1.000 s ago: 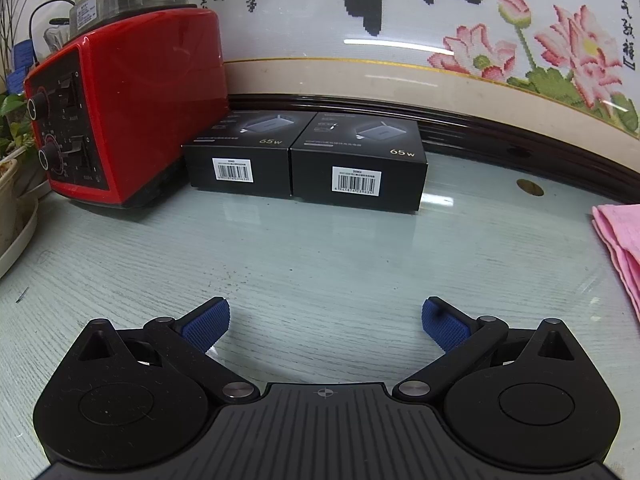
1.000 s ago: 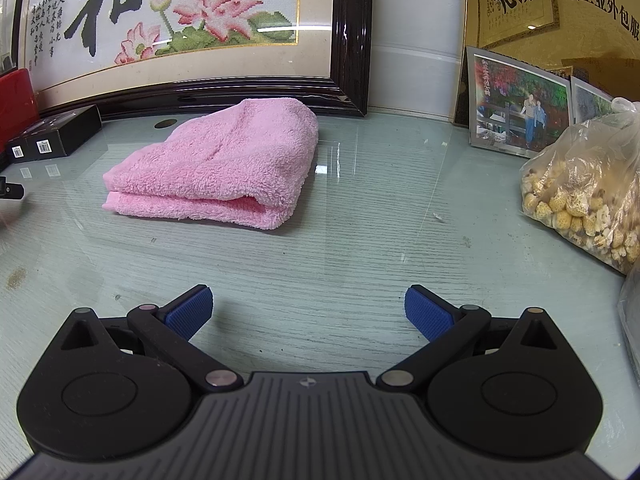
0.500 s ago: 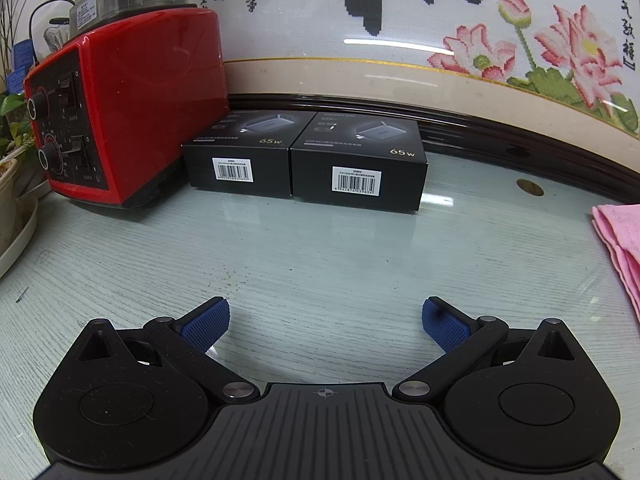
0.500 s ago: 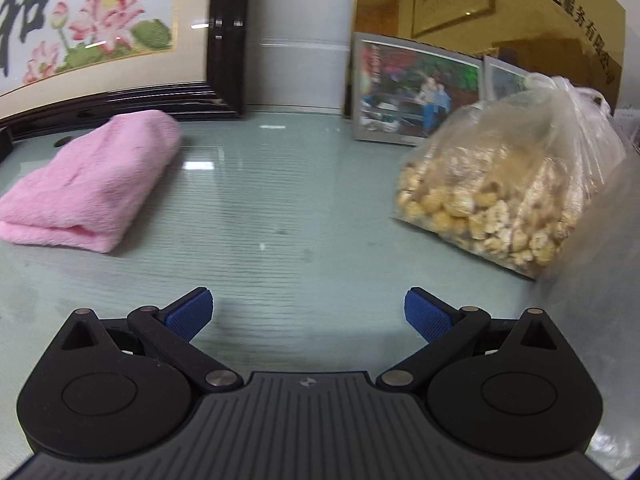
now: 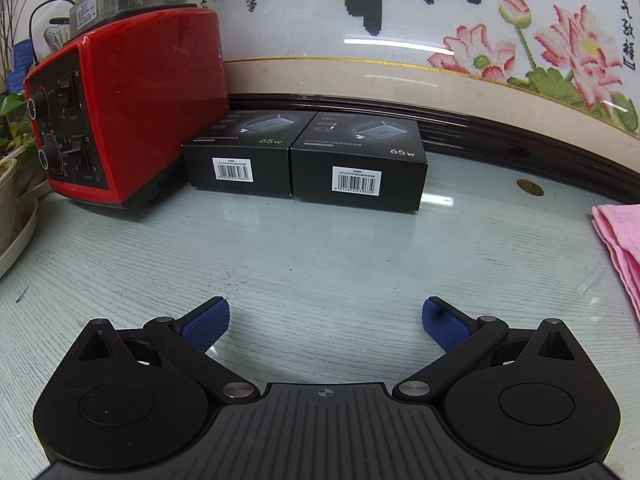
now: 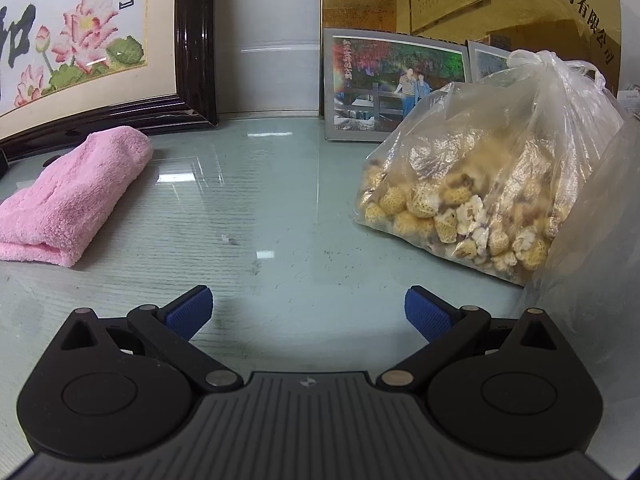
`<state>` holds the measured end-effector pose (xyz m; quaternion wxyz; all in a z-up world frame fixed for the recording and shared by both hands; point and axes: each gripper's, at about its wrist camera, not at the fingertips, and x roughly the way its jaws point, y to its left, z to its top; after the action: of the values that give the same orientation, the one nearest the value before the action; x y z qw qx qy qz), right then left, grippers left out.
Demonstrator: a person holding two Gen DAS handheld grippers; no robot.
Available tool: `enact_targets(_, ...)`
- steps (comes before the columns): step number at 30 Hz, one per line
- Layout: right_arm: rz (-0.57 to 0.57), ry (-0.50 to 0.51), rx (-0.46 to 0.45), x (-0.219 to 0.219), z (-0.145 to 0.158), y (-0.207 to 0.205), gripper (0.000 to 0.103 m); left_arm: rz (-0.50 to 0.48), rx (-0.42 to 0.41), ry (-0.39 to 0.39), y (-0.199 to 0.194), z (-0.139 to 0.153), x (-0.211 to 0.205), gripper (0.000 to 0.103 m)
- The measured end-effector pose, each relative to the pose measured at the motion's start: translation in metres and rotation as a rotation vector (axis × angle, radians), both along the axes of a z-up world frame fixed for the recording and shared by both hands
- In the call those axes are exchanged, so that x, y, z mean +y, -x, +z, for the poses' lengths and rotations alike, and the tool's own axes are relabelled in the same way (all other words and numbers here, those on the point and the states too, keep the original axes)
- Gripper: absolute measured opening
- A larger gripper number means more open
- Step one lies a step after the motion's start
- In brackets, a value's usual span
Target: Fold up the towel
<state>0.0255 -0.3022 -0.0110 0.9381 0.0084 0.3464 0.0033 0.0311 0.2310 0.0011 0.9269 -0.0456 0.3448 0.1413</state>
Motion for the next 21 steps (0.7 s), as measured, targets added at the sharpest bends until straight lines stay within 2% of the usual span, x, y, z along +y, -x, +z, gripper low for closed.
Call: enact_targets(21,0.023,-0.008,0.001,-0.0043,0.0004,-0.0026,0.103,0.0,0.0,-0.001,0.0002,0.0006,-0.0007,0.103)
